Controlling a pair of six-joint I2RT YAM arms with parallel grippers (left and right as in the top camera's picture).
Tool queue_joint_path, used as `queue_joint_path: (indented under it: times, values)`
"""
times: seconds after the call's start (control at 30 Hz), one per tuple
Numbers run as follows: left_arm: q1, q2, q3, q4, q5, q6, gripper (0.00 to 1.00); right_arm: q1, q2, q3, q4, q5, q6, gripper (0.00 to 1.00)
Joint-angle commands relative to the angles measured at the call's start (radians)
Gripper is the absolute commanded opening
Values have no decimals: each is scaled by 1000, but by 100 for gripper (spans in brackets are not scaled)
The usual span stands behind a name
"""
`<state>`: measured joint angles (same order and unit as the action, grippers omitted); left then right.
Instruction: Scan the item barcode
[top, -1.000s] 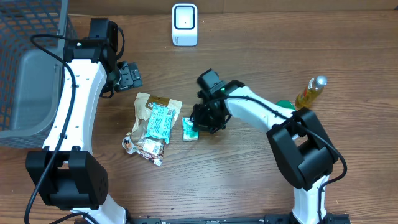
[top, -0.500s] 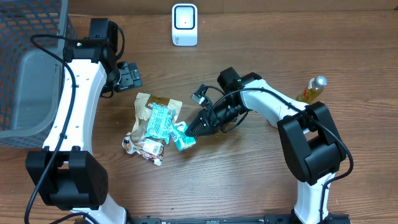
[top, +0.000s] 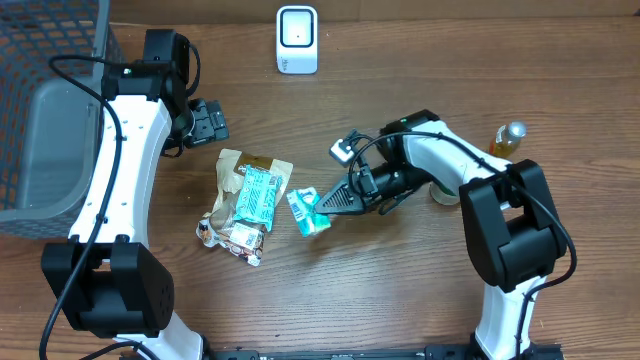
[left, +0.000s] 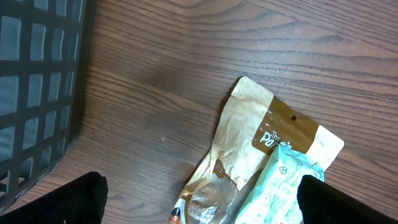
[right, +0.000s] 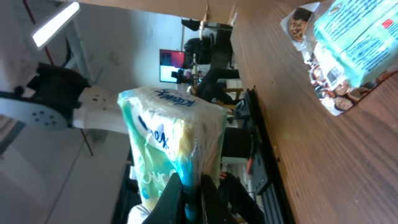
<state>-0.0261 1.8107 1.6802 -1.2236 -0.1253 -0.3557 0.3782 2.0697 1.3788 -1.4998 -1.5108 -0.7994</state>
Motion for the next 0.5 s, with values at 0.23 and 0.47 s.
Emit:
queue_joint_path:
  times: [0.23, 0.47]
  values:
    - [-7, 1, 16, 1, -13, 12, 100, -27, 2, -3, -196, -55, -402, 4]
    - [-7, 1, 16, 1, -13, 12, 100, -27, 2, -3, -196, -55, -403, 4]
